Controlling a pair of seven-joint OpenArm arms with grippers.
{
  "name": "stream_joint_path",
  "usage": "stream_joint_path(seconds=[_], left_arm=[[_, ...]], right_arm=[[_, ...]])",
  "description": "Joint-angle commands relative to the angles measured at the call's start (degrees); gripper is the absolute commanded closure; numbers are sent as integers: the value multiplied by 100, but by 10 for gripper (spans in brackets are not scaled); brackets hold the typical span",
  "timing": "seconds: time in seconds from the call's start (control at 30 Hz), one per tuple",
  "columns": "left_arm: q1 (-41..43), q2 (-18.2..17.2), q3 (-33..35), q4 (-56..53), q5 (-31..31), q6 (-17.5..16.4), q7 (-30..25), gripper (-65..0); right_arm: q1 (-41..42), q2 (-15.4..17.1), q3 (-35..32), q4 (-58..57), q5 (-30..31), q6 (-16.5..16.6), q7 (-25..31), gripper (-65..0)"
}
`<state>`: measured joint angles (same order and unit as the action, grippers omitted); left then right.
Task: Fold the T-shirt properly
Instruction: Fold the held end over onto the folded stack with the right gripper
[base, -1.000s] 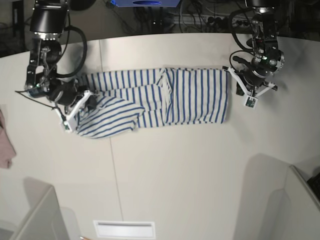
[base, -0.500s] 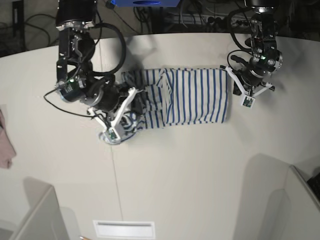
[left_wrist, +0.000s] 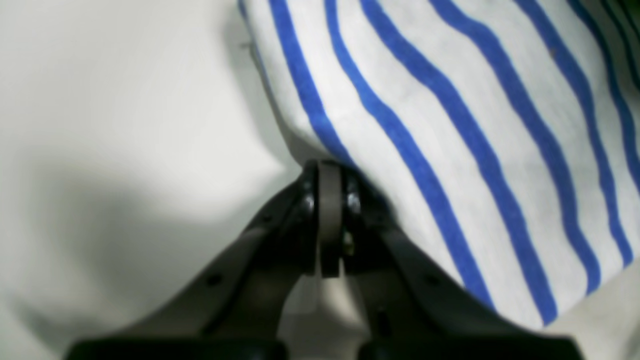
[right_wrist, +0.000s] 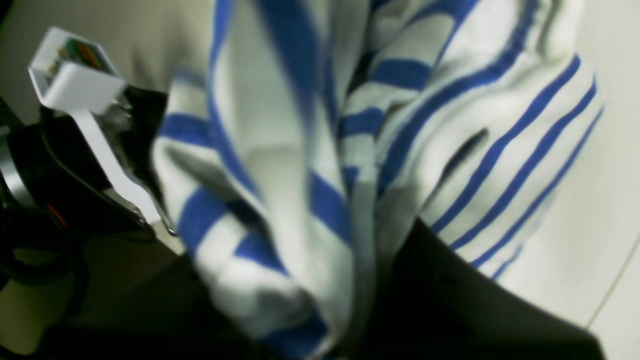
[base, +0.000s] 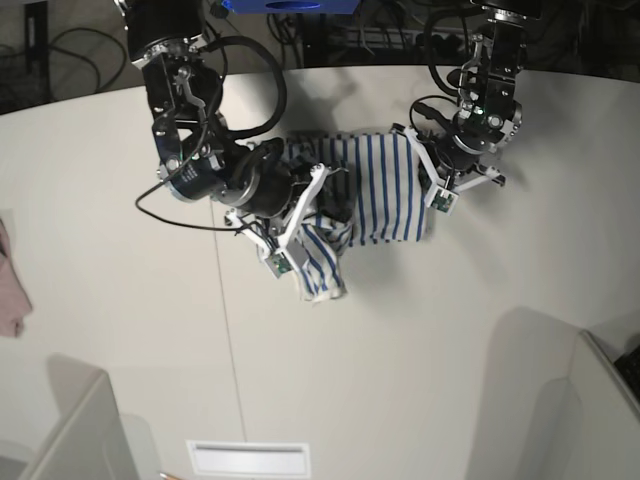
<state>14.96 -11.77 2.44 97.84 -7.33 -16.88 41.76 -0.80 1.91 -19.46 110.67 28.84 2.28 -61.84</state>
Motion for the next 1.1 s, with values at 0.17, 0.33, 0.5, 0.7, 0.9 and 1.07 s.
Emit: stream_joint_path(seconds=[0.17, 0.33, 0.5, 0.7, 0.9, 1.07], left_arm=[[56, 39, 235, 93, -150, -162, 145, 0], [126, 39, 156, 93, -185, -162, 145, 0], [310, -5, -151, 400, -194, -162, 145, 0], [574, -5, -934, 814, -194, -188, 145, 0], [891, -41, -1663, 1183, -203, -426, 145, 0], [987, -76, -2358, 1174, -203, -795, 523, 0]], right_arm=[[330, -301, -537, 76, 101, -417, 132, 0], [506, -380, -898, -390, 92, -954, 140, 0], [506, -336, -1091, -883, 92, -1130, 712, 0], [506, -389, -1100, -1278, 92, -1130, 791, 0], [489, -398, -1100, -1463, 92, -1156, 932, 0], [392, -574, -1100, -1419, 101, -2413, 791, 0]])
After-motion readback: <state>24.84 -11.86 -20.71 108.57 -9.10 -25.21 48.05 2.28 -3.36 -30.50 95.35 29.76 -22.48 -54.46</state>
